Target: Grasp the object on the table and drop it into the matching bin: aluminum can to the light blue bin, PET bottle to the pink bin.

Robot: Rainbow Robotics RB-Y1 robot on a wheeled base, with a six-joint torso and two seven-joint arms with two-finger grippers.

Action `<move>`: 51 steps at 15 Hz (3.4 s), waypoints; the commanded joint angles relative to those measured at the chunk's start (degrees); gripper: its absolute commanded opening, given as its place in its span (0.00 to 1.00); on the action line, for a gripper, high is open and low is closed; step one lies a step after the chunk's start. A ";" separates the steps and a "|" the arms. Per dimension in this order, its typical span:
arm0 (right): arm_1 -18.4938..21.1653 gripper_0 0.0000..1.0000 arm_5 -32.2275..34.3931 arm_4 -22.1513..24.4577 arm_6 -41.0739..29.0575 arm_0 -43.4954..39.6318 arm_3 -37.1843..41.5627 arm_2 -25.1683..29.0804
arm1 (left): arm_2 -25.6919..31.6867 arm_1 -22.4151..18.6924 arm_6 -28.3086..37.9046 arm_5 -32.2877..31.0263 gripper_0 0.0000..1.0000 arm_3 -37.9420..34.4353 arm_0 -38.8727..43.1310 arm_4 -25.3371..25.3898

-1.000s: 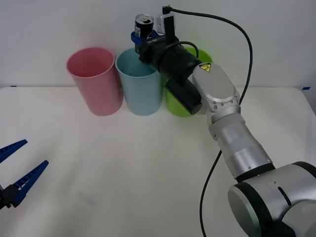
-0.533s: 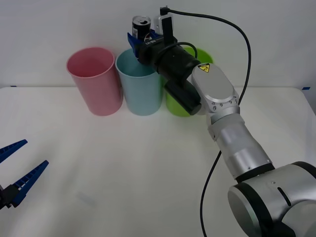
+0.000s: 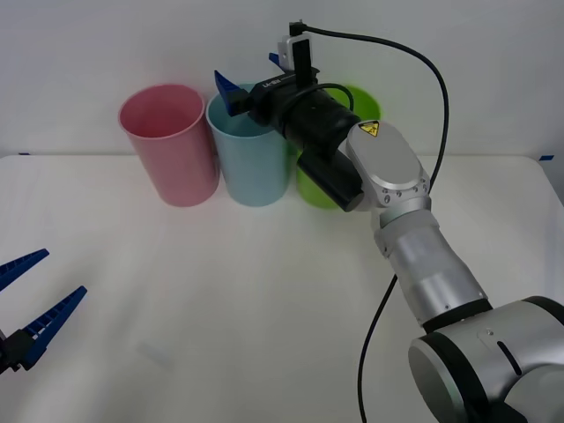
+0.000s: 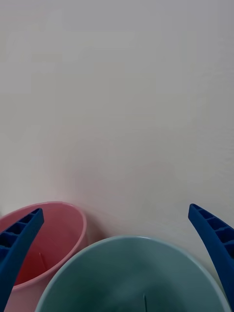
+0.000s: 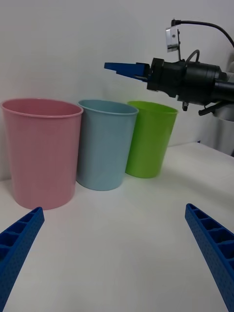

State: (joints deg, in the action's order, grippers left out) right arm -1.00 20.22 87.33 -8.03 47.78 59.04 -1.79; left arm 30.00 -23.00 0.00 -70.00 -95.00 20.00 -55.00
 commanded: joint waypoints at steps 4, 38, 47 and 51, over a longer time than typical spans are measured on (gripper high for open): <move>4.69 1.00 2.01 -4.01 -1.29 -9.02 11.98 -5.60 | 0.00 0.00 0.00 0.00 1.00 0.00 0.00 0.00; 29.48 1.00 45.26 -25.28 4.95 -70.10 47.05 24.11 | 0.00 0.00 0.00 0.00 1.00 0.00 0.00 0.00; 28.25 1.00 49.56 -29.14 7.94 -77.31 44.76 29.12 | 0.00 0.00 0.00 0.00 1.00 0.00 0.00 0.00; 28.25 1.00 49.56 -30.99 8.82 -80.21 44.67 29.56 | 0.00 0.00 0.00 0.00 1.00 0.00 0.00 0.00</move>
State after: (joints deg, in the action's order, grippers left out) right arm 27.23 69.80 56.49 0.65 -32.09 103.73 27.77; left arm 30.00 -23.00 0.00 -70.00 -95.00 20.00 -55.00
